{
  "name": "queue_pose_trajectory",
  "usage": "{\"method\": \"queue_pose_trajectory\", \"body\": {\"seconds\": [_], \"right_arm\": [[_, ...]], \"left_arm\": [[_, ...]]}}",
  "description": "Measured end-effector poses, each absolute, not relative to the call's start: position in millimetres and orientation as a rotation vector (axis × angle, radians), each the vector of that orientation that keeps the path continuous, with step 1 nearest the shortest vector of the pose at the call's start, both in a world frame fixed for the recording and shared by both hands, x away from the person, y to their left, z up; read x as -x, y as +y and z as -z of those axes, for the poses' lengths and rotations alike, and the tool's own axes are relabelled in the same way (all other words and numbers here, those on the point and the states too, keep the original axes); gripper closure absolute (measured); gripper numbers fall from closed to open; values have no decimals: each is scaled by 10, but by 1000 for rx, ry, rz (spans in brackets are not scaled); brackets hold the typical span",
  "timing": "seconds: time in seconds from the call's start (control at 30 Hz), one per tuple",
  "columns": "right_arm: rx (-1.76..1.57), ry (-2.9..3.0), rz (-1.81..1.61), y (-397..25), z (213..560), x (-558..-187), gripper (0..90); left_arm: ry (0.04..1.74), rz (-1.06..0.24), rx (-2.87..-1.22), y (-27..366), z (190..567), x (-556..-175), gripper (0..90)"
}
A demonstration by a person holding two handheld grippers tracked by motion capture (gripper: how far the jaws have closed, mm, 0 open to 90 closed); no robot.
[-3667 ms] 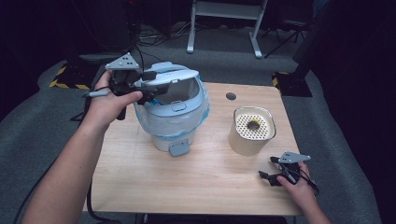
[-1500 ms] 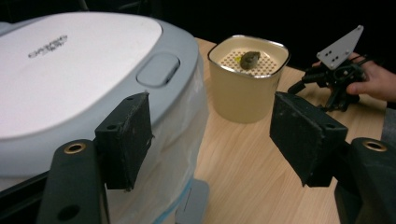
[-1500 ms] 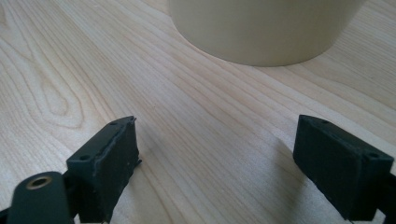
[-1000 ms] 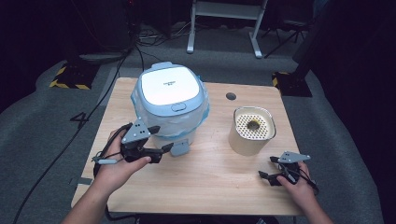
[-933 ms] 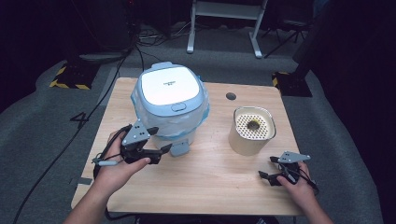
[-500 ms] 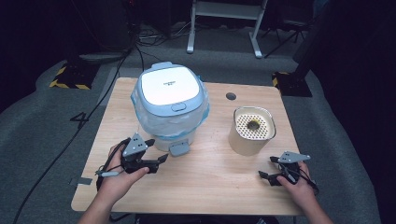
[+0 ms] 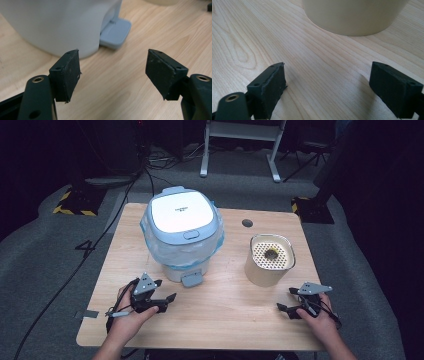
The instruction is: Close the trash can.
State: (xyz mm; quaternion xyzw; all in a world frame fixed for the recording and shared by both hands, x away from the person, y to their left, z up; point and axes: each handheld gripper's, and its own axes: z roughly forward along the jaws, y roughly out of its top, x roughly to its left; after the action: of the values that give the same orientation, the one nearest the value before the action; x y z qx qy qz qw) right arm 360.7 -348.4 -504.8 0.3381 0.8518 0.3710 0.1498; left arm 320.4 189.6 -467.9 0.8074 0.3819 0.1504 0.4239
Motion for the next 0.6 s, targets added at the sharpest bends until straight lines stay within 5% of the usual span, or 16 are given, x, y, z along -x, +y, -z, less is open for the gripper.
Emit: {"method": "queue_pose_trajectory", "body": {"seconds": [0.6], "right_arm": [[-972, 2448, -1066, -3484, 5048, -3607, 135]], "left_arm": [[1052, -402, -2168, 1926, 5038, -3221, 207]]}}
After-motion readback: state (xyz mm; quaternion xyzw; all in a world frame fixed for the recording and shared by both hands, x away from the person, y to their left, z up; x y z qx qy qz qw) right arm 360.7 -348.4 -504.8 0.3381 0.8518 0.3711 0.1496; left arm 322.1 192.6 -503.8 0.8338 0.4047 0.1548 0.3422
